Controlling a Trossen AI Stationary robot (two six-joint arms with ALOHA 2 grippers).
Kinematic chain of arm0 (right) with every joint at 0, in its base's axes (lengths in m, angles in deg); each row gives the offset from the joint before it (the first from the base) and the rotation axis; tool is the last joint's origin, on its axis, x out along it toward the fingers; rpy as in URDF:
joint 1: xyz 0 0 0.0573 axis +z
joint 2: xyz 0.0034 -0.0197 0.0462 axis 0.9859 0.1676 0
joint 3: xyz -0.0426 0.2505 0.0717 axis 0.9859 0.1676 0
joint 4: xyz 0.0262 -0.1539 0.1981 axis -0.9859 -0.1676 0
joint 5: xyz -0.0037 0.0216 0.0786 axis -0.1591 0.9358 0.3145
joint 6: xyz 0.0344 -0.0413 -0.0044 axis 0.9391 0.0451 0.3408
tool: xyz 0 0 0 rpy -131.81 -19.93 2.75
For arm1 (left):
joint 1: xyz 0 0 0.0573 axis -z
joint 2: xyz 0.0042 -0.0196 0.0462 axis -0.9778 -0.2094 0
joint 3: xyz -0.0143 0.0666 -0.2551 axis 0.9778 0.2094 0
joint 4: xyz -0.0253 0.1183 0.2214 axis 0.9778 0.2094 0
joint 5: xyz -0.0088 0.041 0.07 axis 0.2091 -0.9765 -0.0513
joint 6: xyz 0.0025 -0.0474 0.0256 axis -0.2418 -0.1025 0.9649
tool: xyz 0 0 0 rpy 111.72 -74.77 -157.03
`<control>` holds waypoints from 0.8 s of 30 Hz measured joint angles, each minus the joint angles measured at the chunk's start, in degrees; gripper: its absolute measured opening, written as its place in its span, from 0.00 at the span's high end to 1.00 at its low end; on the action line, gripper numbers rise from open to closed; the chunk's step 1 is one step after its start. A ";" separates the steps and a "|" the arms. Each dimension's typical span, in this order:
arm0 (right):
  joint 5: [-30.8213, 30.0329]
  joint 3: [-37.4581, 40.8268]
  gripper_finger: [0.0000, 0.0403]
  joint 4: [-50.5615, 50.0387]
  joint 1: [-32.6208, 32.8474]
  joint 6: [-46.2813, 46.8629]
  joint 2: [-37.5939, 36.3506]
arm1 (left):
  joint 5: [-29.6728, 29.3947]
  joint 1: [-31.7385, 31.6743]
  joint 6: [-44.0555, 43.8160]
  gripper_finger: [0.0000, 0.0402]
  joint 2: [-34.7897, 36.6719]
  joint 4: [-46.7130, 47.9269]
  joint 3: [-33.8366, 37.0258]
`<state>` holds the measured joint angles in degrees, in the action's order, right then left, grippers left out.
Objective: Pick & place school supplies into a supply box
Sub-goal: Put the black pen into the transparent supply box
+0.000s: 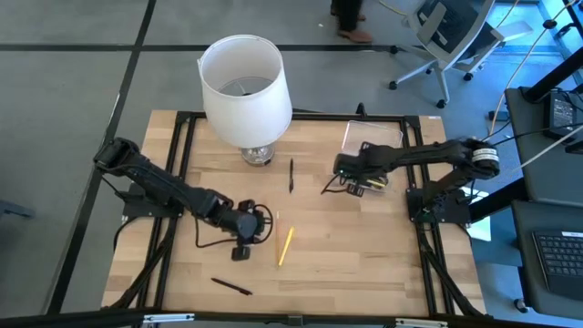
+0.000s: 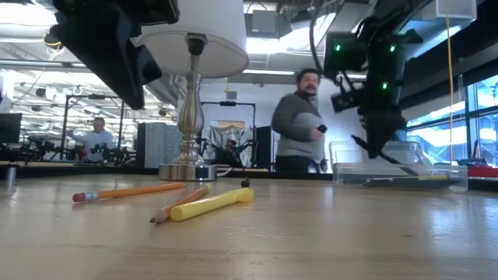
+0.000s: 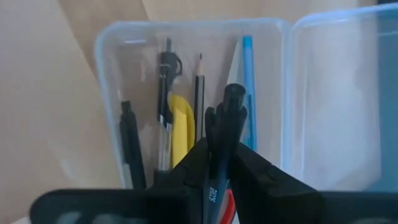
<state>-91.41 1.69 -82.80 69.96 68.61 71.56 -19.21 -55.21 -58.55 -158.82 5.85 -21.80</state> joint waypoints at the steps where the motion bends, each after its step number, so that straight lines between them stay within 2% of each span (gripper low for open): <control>1: -0.22 0.00 0.87 -0.01 -0.34 -0.01 1.01 | 0.27 0.33 -0.48 0.82 0.00 0.13 0.00; 6: -0.69 -0.04 0.87 0.11 -1.78 -0.35 5.96 | 2.55 2.65 -0.70 0.82 0.00 0.34 0.00; 12: -0.82 -0.02 0.87 1.74 -2.25 -3.04 10.44 | -0.80 6.06 -2.52 0.81 0.00 0.32 0.00; 17: -0.34 0.00 0.87 2.10 -2.25 -3.42 11.69 | -2.11 7.86 -4.30 0.77 0.00 0.18 0.00; 21: -0.30 -0.01 0.83 2.17 -2.25 -3.05 11.62 | -1.42 8.08 -5.28 0.72 0.00 0.17 0.00; 24: -0.32 -0.01 0.77 2.17 -2.25 -2.88 11.62 | 1.28 8.15 -5.38 0.69 -0.02 0.15 0.00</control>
<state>-91.73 1.68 -80.63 67.71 65.73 83.18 -17.93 -47.06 -63.93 -158.84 6.00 -21.80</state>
